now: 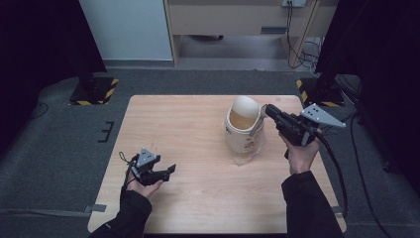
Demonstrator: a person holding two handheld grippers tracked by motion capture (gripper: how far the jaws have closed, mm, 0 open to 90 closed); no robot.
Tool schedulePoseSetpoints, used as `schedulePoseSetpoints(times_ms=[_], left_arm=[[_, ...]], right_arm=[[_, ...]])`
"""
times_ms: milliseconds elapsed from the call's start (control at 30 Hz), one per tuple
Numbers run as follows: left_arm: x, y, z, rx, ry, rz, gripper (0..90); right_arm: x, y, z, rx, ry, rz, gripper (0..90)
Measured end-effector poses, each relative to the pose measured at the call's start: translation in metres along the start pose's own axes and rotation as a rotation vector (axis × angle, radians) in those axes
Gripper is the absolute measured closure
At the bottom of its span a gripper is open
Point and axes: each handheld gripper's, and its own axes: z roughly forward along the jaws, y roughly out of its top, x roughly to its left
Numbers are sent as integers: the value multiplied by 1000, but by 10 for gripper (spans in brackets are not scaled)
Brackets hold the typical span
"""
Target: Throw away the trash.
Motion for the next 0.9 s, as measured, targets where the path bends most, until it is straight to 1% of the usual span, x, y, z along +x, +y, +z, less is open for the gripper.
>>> schedulePoseSetpoints(times_ms=[67,133,233,300,367,567,800,900], left_arm=[[5,-3,3,17,17,-3,229],[8,-7,6,40,25,-21,216],[12,-12,12,85,22,-40,212],[12,-14,16,110,22,-32,209],[10,-14,18,119,20,-24,207],[5,-16,23,150,-11,0,193],[2,-18,27,185,-24,21,188],[2,-18,28,198,-26,22,185]], right_arm=[[1,1,2,-5,-12,-14,867],[1,2,4,-16,-25,-26,867],[-1,3,8,-45,-36,-21,867],[-3,3,10,-55,-43,-22,867],[-4,3,13,-64,-51,-25,867],[-2,2,25,-77,-71,-67,867],[0,-7,45,-71,-82,-96,867],[1,-13,52,-61,-85,-122,867]])
